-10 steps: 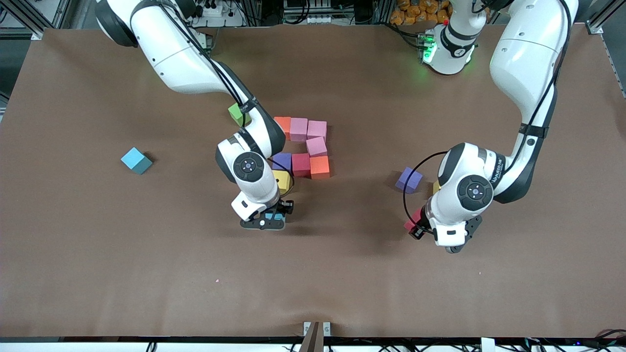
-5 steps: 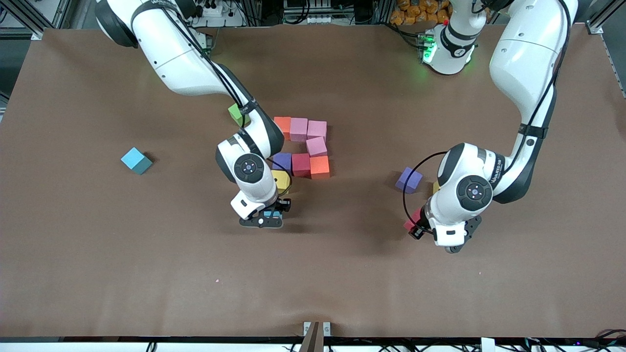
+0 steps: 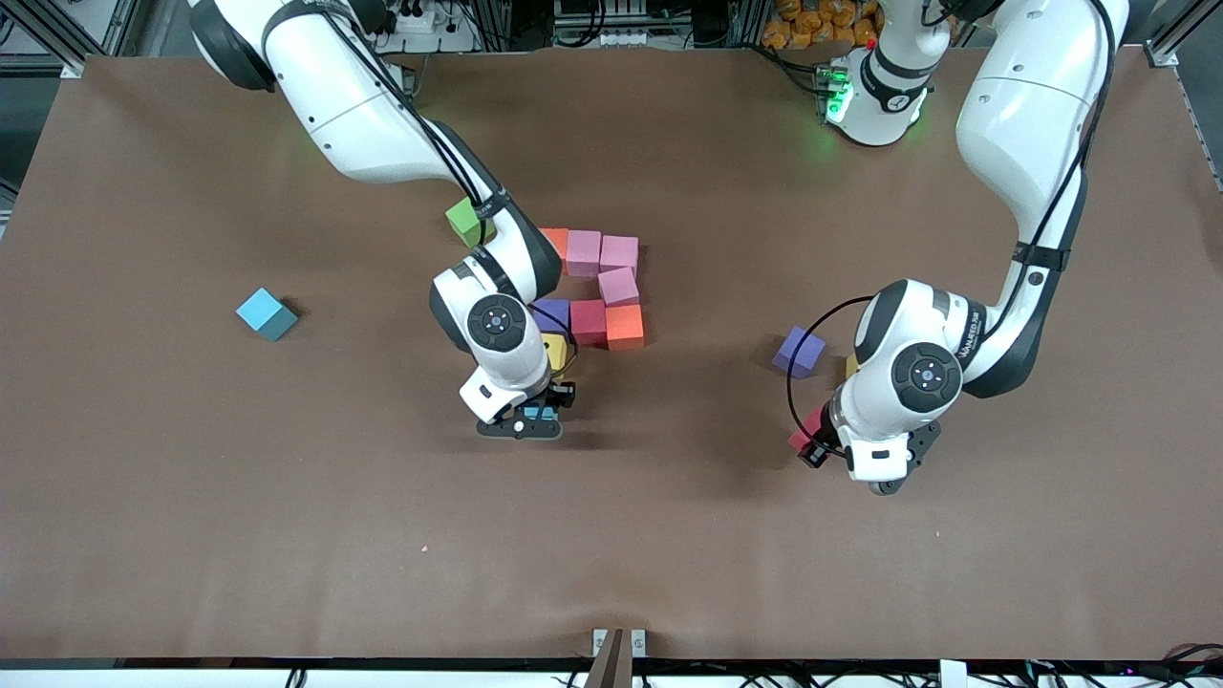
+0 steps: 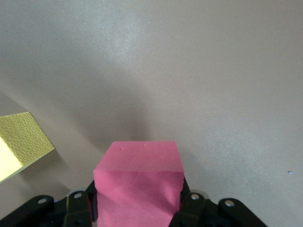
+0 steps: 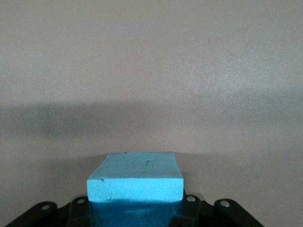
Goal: Form number 2 with 11 blocks
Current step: 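Place the cyan block below the yellow block and open the right gripper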
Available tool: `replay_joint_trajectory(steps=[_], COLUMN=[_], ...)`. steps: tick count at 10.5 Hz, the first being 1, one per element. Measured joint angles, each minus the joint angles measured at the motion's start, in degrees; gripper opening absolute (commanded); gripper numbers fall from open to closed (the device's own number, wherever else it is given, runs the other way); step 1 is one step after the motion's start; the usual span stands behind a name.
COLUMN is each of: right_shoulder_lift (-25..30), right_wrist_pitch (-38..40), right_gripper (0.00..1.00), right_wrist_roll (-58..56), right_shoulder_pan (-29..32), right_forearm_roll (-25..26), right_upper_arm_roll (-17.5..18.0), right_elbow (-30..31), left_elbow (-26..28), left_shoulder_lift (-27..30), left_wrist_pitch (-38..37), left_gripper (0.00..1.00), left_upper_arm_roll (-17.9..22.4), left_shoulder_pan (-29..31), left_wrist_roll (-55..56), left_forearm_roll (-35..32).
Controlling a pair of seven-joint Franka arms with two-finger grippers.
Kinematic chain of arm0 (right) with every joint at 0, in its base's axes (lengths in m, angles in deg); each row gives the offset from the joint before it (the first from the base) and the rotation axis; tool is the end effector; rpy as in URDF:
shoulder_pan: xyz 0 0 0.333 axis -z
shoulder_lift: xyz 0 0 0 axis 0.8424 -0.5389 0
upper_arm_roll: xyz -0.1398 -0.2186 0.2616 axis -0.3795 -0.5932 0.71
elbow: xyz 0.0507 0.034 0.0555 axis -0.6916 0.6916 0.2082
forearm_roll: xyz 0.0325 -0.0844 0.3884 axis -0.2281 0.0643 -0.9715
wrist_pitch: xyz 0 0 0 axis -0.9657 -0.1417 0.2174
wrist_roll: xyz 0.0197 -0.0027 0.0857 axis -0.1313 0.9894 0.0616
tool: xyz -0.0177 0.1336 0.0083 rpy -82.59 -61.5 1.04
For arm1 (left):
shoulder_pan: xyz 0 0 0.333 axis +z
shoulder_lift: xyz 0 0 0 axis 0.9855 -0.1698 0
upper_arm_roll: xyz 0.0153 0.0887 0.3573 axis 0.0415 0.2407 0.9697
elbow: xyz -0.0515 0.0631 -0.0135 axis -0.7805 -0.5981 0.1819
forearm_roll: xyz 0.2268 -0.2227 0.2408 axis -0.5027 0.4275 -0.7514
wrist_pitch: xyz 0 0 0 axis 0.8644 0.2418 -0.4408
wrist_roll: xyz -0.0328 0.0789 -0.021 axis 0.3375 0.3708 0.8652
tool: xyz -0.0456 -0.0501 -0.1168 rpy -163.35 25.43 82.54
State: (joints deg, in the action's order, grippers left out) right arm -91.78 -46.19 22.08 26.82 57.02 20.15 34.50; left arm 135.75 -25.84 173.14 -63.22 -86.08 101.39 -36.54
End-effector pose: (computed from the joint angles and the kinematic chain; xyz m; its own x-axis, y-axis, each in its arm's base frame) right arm 0.6447 0.4145 0.1961 0.9980 -0.0327 0.0538 -0.0324 -0.9995 -0.0071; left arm 0.7158 -0.2246 0.2751 0.6782 0.7347 -0.0142 0.7348 -0.6782 0.0062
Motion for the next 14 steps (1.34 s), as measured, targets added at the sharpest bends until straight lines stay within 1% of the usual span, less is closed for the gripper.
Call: replay_joint_trajectory(steps=[1, 2, 3, 4, 7, 9, 12, 14], right_shoulder_lift=[0.0, 0.1, 0.2, 0.3, 0.4, 2.3, 9.6, 14.8], right_wrist_pitch=[0.0, 0.0, 0.0, 0.0, -0.1, 0.5, 3.6, 4.1], right_gripper=[0.26, 0.30, 0.79, 1.00, 1.00, 1.00, 1.00, 1.00], right_wrist_roll=[0.0, 0.0, 0.0, 0.0, 0.0, 0.0, -1.1, -4.2], right_shoulder_pan=[-0.1, -0.2, -0.2, -0.3, -0.5, -0.5, -0.5, 0.3], right_forearm_roll=[0.0, 0.0, 0.0, 0.0, 0.0, 0.0, 0.1, 0.2], right_upper_arm_roll=[0.0, 0.0, 0.0, 0.0, 0.1, 0.0, 0.0, -0.4], right_elbow=[0.1, 0.2, 0.3, 0.5, 1.0, 0.8, 1.4, 2.8], left_elbow=[0.0, 0.0, 0.0, 0.0, 0.0, 0.0, -0.3, -1.8], left_shoulder_lift=[0.0, 0.0, 0.0, 0.0, 0.0, 0.0, -0.1, -0.7], left_wrist_pitch=[0.0, 0.0, 0.0, 0.0, 0.0, 0.0, 0.1, 0.3], left_gripper=[0.00, 0.00, 0.00, 0.00, 0.00, 0.00, 0.00, 0.00], left_upper_arm_roll=[0.0, 0.0, 0.0, 0.0, 0.0, 0.0, -0.2, -0.2], left_shoulder_pan=[0.0, 0.0, -0.1, -0.1, -0.1, -0.2, -0.9, -3.3], left_wrist_roll=[0.0, 0.0, 0.0, 0.0, 0.0, 0.0, 2.1, 10.0], left_forearm_roll=[0.0, 0.0, 0.0, 0.0, 0.0, 0.0, 0.0, 0.0])
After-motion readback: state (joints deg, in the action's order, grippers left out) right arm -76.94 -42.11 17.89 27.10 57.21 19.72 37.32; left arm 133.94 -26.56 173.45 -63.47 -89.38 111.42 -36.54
